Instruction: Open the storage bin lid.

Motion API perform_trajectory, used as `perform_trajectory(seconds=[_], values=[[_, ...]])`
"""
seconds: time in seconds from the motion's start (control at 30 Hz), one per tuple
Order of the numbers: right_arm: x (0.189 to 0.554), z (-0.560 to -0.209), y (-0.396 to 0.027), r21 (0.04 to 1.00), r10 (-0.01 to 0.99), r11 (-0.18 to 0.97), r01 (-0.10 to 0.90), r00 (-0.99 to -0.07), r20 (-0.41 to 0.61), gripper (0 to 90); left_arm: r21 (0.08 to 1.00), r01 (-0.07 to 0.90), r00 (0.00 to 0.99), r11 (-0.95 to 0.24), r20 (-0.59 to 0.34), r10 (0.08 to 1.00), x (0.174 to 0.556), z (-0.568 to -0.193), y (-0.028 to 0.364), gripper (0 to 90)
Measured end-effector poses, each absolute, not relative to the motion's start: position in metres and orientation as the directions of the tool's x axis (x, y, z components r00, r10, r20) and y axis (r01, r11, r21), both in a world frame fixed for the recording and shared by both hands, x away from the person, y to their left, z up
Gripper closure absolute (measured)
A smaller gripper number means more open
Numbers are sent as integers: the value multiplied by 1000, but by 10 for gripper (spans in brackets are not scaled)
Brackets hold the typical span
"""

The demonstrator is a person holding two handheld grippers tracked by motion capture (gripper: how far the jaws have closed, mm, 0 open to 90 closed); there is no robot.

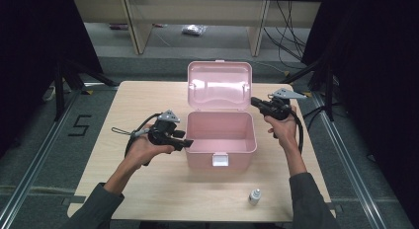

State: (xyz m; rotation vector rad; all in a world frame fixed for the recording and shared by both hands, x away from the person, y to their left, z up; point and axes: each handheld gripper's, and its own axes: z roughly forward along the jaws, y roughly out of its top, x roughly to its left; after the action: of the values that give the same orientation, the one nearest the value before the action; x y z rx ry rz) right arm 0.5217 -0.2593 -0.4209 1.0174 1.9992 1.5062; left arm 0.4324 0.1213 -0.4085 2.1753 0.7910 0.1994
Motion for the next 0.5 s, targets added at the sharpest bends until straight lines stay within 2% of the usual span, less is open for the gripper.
perform_trajectory(seconds=[0.1, 0.23, 0.43, 0.5], values=[[520, -421, -257, 937, 766, 124, 328, -631, 119, 895, 733, 474, 792, -487, -113, 600, 432, -409, 121, 501], [517, -419, -256, 938, 766, 129, 321, -634, 112, 886, 734, 473, 791, -487, -111, 601, 432, -408, 121, 496], [501, -403, -262, 942, 771, 187, 278, -636, 35, 823, 738, 467, 796, -487, -110, 596, 432, -408, 122, 496], [488, -397, -265, 933, 774, 204, 296, -633, 32, 793, 736, 468, 796, -489, -112, 594, 431, -408, 122, 494]])
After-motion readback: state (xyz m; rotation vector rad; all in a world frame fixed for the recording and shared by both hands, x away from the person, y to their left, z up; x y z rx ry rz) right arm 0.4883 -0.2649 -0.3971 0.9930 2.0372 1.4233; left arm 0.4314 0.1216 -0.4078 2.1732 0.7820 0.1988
